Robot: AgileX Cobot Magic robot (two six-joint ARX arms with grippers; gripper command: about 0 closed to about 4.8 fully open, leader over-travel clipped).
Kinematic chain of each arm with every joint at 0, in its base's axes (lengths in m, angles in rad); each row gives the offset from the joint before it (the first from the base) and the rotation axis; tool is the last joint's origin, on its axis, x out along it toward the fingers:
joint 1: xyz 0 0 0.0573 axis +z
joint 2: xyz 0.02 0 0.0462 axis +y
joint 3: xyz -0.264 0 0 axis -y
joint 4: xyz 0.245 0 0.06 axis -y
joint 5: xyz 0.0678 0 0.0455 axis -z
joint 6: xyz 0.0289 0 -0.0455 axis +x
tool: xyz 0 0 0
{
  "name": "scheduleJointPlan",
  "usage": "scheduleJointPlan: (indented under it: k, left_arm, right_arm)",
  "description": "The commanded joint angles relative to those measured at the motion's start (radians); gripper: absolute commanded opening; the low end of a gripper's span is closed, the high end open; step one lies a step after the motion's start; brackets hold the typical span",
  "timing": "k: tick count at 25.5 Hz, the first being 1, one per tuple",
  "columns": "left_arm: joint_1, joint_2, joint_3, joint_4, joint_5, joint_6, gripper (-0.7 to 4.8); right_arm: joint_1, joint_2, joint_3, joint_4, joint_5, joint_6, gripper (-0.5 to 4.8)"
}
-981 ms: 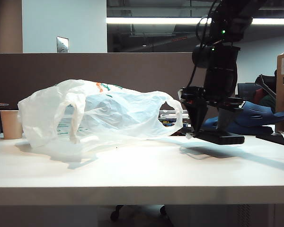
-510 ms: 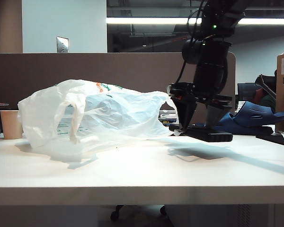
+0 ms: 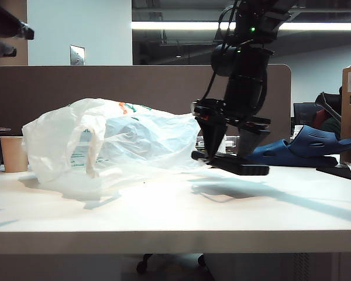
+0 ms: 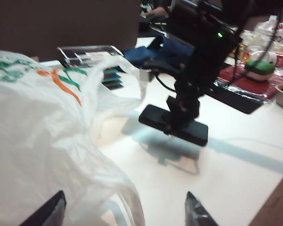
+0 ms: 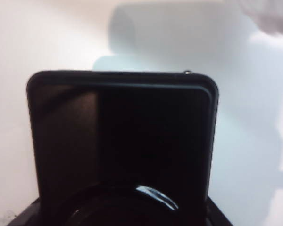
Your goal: Put the power bank into the bag.
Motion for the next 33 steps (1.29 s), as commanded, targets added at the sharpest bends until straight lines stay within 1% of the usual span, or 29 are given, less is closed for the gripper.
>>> scheduleJointPlan:
  k: [1,6,14,18,20,22,24,29,30,31,33]
  left_arm:
    - [0.0,0.063,0.053,0.032,0.039,0.001,3.18]
    - [0.0,0.142,0.142,0.033,0.085,0.004,3.18]
    - [-0.001,0.156,0.225,0.032,0.082,0.006,3.18]
    - [-0.032,0.18,0.229,0.032,0.077,0.011,3.18]
    - [-0.058,0.208,0.232,0.032,0.066,0.04,3.18]
    - [-0.105,0.278,0.252,0.032,0.055,0.083,3.18]
    - [-0.142,0.377,0.295,0.029,0.018,0.122,3.19]
    - [-0.154,0.549,0.392,0.028,-0.001,0.14,3.22]
    - [-0.154,0.576,0.408,0.028,-0.005,0.143,3.45]
    - [-0.155,0.61,0.427,0.028,-0.008,0.145,3.93]
    - [-0.156,0.676,0.472,0.02,-0.033,0.15,4.72]
  right_arm:
    - [0.013,-0.013,0.005,0.033,-0.024,0.003,1.71]
    - [0.018,-0.013,0.005,0.043,-0.024,0.003,1.71]
    - [0.017,-0.013,0.005,0.04,-0.024,0.002,1.71]
    - [0.017,-0.013,0.005,0.045,-0.024,0.002,1.71]
    - [0.017,-0.013,0.005,0.045,-0.024,0.002,1.71]
    - [0.017,-0.013,0.005,0.045,-0.024,0.002,1.71]
    - [0.018,-0.013,0.005,0.048,-0.024,0.002,1.71]
    - [0.024,-0.013,0.007,0.047,-0.029,0.002,1.71]
    - [0.025,-0.013,0.01,0.046,-0.037,0.002,1.71]
    - [0.029,-0.013,0.011,0.049,-0.041,0.002,1.71]
    - [0.036,-0.013,0.016,0.071,-0.055,0.003,1.71]
